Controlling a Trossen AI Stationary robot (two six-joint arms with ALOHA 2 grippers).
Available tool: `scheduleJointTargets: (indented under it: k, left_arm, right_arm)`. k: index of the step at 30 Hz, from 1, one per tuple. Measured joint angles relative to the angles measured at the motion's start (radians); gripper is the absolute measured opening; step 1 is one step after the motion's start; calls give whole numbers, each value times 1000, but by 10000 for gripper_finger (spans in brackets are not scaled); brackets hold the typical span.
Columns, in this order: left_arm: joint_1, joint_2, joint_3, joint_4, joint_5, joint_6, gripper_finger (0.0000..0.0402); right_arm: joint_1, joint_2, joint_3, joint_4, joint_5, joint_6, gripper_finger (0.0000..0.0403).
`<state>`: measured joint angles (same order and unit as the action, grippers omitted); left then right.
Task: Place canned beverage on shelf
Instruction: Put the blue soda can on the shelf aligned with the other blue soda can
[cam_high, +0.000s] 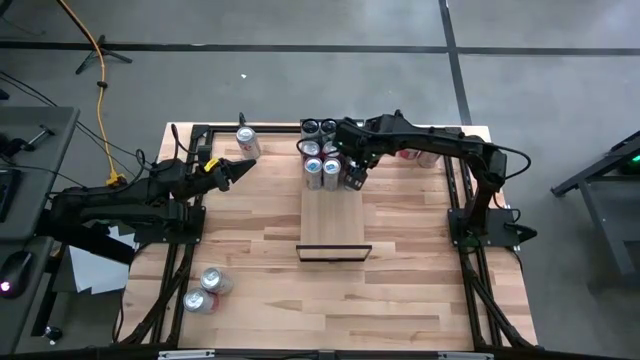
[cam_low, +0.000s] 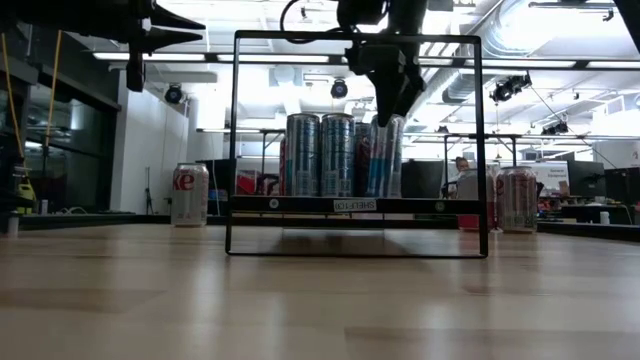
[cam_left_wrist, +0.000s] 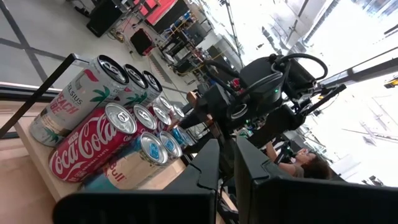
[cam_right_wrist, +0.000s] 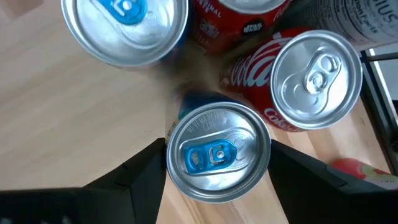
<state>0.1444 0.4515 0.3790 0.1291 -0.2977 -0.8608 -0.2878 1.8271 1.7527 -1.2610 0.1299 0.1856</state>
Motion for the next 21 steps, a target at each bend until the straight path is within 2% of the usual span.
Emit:
scheduleJointTargets:
  k: [11, 21]
  left_arm:
    - [0, 0, 0, -1, 0, 0, 0]
    - [0, 0, 0, -1, 0, 0, 0]
  right_arm:
    - [0, 0, 0, 23, -34, 43, 244]
    - [0, 0, 0, 23, -10, 34, 245]
